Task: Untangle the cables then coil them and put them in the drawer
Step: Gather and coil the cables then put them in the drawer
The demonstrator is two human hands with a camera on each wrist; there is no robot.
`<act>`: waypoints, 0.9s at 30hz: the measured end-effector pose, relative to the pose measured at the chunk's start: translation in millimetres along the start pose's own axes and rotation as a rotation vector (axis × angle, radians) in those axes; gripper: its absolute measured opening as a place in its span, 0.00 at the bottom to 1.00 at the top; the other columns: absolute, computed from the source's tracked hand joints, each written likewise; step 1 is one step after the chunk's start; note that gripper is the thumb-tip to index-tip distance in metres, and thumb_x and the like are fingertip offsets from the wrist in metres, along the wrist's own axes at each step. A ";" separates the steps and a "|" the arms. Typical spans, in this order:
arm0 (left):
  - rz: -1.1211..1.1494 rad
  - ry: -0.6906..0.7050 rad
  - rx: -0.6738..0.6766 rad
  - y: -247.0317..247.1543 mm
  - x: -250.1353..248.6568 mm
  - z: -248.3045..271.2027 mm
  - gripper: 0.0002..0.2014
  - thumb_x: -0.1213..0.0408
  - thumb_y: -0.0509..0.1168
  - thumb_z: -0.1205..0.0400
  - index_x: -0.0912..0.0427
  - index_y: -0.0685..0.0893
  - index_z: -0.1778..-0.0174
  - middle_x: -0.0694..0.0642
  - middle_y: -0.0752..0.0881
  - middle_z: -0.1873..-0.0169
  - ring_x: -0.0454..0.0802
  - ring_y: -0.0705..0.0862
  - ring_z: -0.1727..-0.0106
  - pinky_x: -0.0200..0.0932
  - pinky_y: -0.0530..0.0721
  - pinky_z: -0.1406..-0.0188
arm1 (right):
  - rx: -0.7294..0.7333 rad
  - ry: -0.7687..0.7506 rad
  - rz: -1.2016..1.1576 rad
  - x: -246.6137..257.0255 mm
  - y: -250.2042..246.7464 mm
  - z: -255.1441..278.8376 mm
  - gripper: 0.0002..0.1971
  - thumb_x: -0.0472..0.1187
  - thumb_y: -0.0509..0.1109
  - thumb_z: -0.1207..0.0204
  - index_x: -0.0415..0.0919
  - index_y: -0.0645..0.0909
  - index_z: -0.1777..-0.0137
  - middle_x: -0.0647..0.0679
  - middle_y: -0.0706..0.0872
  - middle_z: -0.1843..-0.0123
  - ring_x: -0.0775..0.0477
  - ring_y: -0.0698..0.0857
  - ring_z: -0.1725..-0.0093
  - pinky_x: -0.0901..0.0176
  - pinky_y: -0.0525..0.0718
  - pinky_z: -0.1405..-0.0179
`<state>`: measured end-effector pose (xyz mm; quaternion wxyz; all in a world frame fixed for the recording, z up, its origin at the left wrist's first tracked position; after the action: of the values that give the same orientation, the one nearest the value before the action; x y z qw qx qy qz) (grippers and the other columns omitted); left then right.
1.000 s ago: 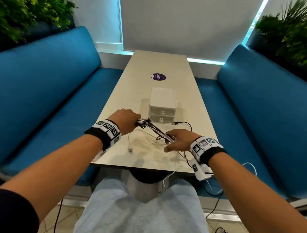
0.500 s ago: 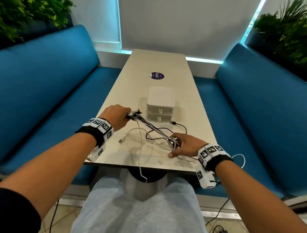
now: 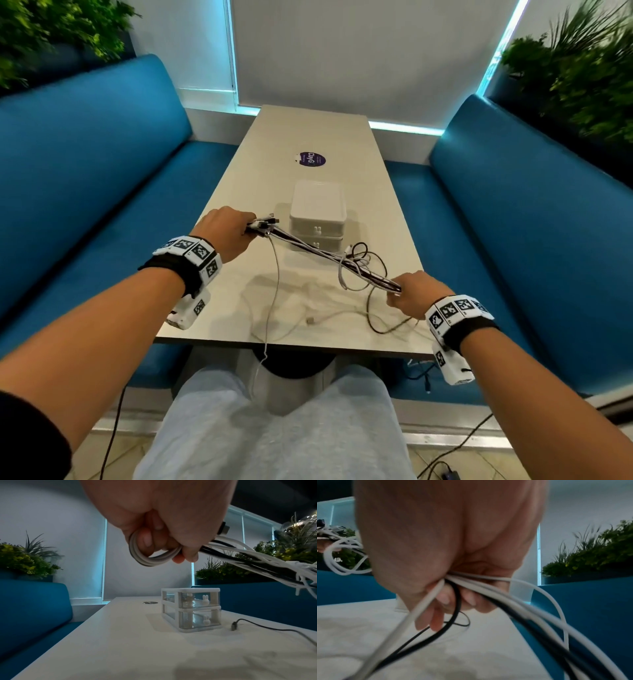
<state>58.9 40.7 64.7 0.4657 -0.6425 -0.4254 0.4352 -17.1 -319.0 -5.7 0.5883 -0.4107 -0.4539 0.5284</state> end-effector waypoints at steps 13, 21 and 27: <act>-0.091 -0.166 0.238 77.8 46.2 28.8 0.15 0.48 0.63 0.16 0.56 0.82 0.60 0.54 0.79 0.70 0.57 0.81 0.66 0.44 0.76 0.69 | -0.135 0.208 0.267 -61.0 10.6 1.3 0.43 0.75 0.69 0.36 0.50 0.67 0.27 0.50 0.83 0.35 0.43 0.82 0.34 0.43 0.75 0.38; -0.084 -0.161 0.447 116.4 60.1 40.1 0.16 0.46 0.68 0.20 0.57 0.86 0.52 0.54 0.85 0.62 0.56 0.85 0.60 0.46 0.82 0.59 | -0.106 0.131 0.330 3.3 13.1 -11.5 0.38 0.73 0.36 0.23 0.54 0.64 0.20 0.47 0.83 0.31 0.36 0.78 0.30 0.37 0.63 0.34; -0.065 -0.166 0.472 117.7 61.9 35.5 0.16 0.47 0.68 0.19 0.58 0.85 0.51 0.56 0.85 0.61 0.57 0.84 0.59 0.42 0.76 0.62 | -0.243 0.133 0.382 30.8 -7.2 -22.3 0.17 0.36 0.58 0.20 0.44 0.74 0.33 0.46 0.85 0.55 0.40 0.87 0.54 0.53 0.72 0.65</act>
<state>57.6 83.7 -66.1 0.5800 -0.4639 -0.3690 0.5588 7.1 -289.2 -1.2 0.4525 -0.5910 -0.3883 0.5433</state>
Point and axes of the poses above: each hand's wrist, its own z-axis away from the middle knuckle, its own y-axis out of the palm, x = y × z, the point moved 5 cm from there along -z, towards the middle knuckle
